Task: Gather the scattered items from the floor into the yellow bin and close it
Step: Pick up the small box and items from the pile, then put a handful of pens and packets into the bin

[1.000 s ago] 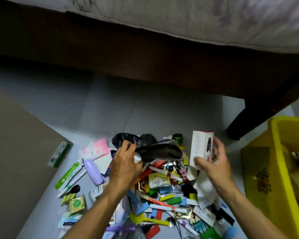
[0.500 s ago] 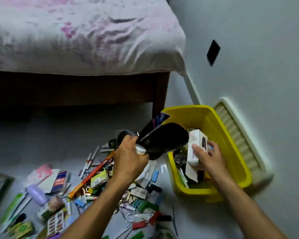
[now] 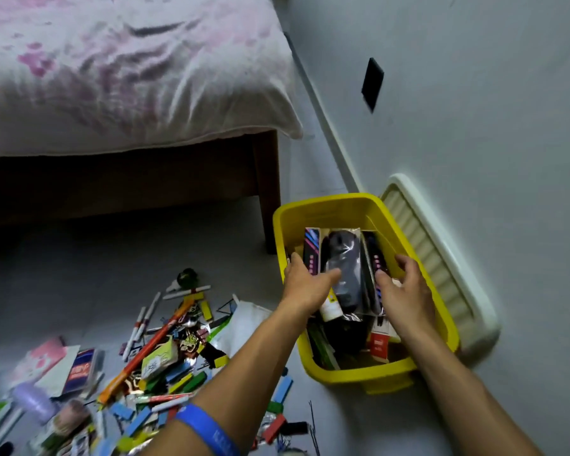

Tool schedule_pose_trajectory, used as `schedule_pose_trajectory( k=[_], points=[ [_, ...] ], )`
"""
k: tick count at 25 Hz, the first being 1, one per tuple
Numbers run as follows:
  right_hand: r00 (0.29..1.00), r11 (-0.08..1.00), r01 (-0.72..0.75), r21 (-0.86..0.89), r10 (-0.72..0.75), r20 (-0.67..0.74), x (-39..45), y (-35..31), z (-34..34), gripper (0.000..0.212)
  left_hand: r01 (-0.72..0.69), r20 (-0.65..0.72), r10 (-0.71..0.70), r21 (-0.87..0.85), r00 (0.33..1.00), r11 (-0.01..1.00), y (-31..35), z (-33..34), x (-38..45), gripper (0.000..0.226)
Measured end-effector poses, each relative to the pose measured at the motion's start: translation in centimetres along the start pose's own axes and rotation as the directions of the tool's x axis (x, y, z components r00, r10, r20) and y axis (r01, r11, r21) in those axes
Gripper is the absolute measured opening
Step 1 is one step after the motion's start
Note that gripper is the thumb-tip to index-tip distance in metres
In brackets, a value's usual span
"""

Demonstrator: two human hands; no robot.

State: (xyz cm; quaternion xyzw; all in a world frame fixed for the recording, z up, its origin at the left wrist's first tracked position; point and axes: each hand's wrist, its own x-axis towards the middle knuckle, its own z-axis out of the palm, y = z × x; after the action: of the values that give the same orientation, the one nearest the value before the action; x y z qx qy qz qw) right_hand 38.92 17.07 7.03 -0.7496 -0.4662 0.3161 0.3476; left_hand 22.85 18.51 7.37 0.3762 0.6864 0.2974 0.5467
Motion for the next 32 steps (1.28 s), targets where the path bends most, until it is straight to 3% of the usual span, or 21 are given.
schedule_pose_trajectory(
  k=[3,6,9,16,20,22,26,28,29,32],
  points=[
    [0.971,0.97,0.229,-0.076,-0.222,0.094,-2.5,-1.2,1.8,0.044,-0.181,-0.168,0.172,-0.036,0.971,0.983,-1.9,-2.6,-1.2,0.07],
    [0.861,0.873,0.48,-0.083,-0.451,0.233,-6.0,-3.8,6.0,0.038,-0.201,-0.311,0.161,-0.1,0.937,0.974,-4.2,-7.3,-2.2,0.054],
    [0.771,0.815,0.573,-0.086,-0.501,0.393,-8.7,-5.7,11.4,0.038,-0.151,-0.383,0.108,-0.084,0.917,0.985,-7.4,-12.7,-2.4,0.046],
    [0.582,0.728,0.679,-0.094,-0.456,0.673,-10.4,-6.9,27.2,0.033,0.072,-0.529,-0.066,-0.009,0.846,0.997,-18.9,-25.8,0.0,0.036],
    [0.523,0.704,0.703,-0.107,-0.408,0.748,-8.9,-7.3,36.1,0.042,0.216,-0.542,-0.109,0.137,0.833,0.967,-23.8,-30.4,3.2,0.032],
    [0.495,0.604,0.773,-0.193,-0.386,0.779,-7.1,-7.6,40.2,0.06,0.25,-0.532,-0.099,0.219,0.841,0.943,-25.0,-31.7,5.2,0.035],
    [0.448,0.253,0.885,-0.391,-0.235,0.863,-3.0,-8.1,45.8,0.091,0.229,-0.472,0.018,0.459,0.881,0.858,-26.1,-32.1,8.3,0.033],
    [0.442,0.136,0.895,-0.424,-0.146,0.885,-1.7,-7.3,46.9,0.085,0.228,-0.461,0.039,0.508,0.887,0.83,-26.7,-32.0,9.7,0.031],
    [0.458,0.135,0.887,-0.442,-0.128,0.88,-1.3,-6.7,46.8,0.075,0.232,-0.453,0.035,0.52,0.891,0.822,-26.9,-31.8,10.2,0.031],
    [0.514,0.297,0.842,-0.451,-0.187,0.837,-1.1,-4.8,45.5,0.041,0.216,-0.444,0.066,0.555,0.894,0.803,-27.2,-31.6,11.2,0.026]
  ],
)
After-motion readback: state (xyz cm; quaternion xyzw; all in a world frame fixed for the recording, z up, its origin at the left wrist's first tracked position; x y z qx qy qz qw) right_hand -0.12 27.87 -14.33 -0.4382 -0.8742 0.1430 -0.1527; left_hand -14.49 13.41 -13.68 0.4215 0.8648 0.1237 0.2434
